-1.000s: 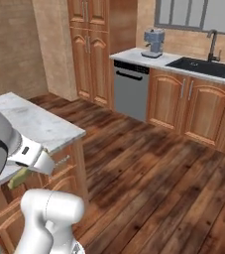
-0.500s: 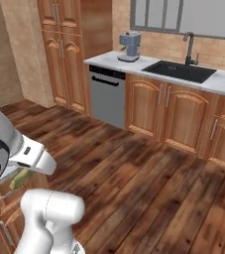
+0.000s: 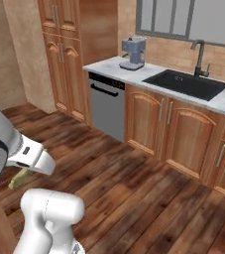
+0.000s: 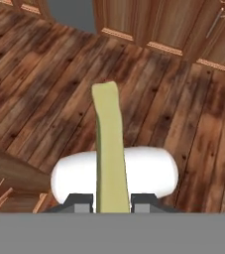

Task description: Retrieve the butter from the fridge and place it on a plate on the dining table. Then retrieve the butter knife by the fridge and place it near the plate.

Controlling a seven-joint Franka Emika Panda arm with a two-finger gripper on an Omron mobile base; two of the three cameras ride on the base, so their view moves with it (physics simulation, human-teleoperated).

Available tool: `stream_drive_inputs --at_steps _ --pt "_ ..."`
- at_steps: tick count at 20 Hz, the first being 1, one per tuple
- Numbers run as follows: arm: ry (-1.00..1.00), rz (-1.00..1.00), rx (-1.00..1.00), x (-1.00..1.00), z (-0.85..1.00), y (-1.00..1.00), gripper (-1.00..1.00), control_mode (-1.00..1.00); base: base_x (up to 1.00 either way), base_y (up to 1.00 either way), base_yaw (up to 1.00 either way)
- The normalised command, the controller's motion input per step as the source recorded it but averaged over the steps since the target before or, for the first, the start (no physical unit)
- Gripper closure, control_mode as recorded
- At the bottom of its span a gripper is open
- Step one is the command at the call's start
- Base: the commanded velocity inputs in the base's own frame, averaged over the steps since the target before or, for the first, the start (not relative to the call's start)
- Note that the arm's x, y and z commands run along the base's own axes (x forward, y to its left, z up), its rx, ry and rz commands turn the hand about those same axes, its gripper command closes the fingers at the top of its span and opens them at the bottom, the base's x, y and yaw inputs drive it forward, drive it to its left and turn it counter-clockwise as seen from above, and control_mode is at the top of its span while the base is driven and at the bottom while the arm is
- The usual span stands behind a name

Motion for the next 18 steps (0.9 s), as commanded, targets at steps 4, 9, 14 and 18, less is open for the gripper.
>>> stream_drive_inputs --at_steps 4,9,14,18 --pt "0.0 0.0 0.0 0.0 0.0 0.0 1.0 1.0 1.0 -0.19 0.54" --pt "0.0 0.0 0.0 0.0 0.0 0.0 1.0 1.0 1.0 -0.24 0.73" --pt "0.0 0.0 0.0 0.0 0.0 0.0 1.0 1.0 0.97 -0.23 0.76" --pt "0.0 0.0 0.0 0.0 0.0 0.0 1.0 1.0 0.88 -0.24 0.73"
